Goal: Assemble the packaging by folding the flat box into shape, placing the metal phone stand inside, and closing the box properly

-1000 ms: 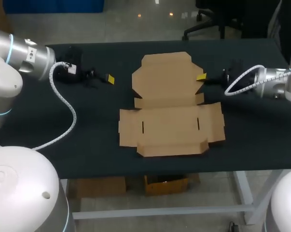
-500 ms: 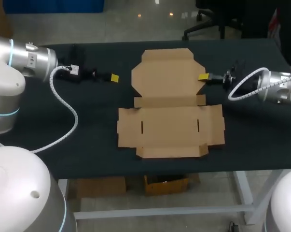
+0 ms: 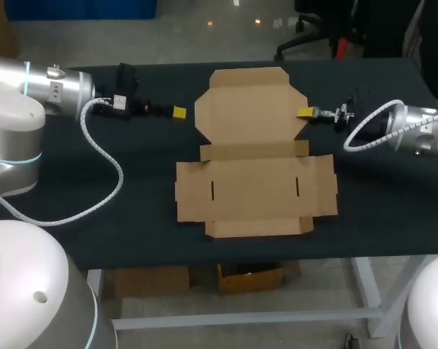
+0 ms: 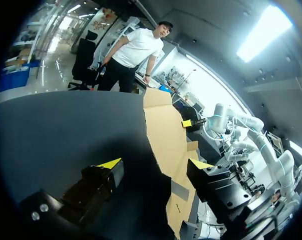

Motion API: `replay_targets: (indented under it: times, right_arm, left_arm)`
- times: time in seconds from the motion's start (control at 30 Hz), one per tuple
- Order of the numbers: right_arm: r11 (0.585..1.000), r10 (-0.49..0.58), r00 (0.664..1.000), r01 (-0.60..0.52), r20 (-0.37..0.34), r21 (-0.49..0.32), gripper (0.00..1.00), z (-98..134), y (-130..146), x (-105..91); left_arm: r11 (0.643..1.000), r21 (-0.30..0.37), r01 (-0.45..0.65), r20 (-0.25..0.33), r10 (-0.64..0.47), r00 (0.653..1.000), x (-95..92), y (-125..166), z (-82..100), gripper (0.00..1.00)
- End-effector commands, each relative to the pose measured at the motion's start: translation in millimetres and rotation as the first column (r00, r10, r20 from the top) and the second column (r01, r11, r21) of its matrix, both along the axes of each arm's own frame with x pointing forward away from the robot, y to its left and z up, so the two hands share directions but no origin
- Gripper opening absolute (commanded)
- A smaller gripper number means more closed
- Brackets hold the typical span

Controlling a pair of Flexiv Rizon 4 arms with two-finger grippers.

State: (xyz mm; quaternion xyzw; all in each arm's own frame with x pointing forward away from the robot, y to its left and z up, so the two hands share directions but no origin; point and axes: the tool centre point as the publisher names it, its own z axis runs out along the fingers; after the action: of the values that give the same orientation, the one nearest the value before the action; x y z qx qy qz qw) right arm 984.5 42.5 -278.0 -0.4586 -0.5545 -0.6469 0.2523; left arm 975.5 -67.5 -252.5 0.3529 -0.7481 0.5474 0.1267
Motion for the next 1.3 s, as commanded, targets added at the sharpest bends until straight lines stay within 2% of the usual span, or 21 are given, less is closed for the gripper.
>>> replay_targets:
  times: [0.03,0.13,0.23,0.4,0.87,1.03,1.3]
  right_arm:
    - [1.0,0.005,1.0,-0.005,0.009,0.009,0.0,-1,0,1.1]
    - [1.0,0.006,1.0,-0.006,0.019,0.014,0.0,0,1,1.6]
    - [1.0,0.007,1.0,-0.007,0.03,0.025,0.0,2,2,2.0]
    - [0.999,0.01,0.999,-0.011,0.046,0.032,0.0,5,5,2.9]
    - [0.999,0.011,0.998,-0.014,0.066,0.045,0.0,8,8,7.0]
    - [0.999,0.012,0.997,-0.016,0.073,0.051,0.0,9,10,9.0]
    - [0.998,0.013,0.996,-0.017,0.084,0.055,0.0,11,11,10.5]
  left_arm:
    - [0.999,-0.027,0.036,0.0,-0.036,0.999,6.2,-5,-3.4,0.56]
    - [0.998,-0.036,0.051,0.008,-0.051,0.999,5.5,-10,-2.8,0.56]
    - [0.997,-0.04,0.062,0.014,-0.061,0.998,5.6,-16,-2.9,0.49]
    - [0.994,-0.072,0.087,0.025,-0.085,0.996,5.1,-24,-1.8,0.44]
    - [0.985,-0.102,0.139,0.04,-0.136,0.99,-1.3,-46,-0.6,0.44]
    - [0.981,-0.118,0.155,0.046,-0.151,0.987,-5.0,-53,-0.3,0.4]
    - [0.977,-0.13,0.167,0.06,-0.16,0.985,-10.0,-63,0.4,0.38]
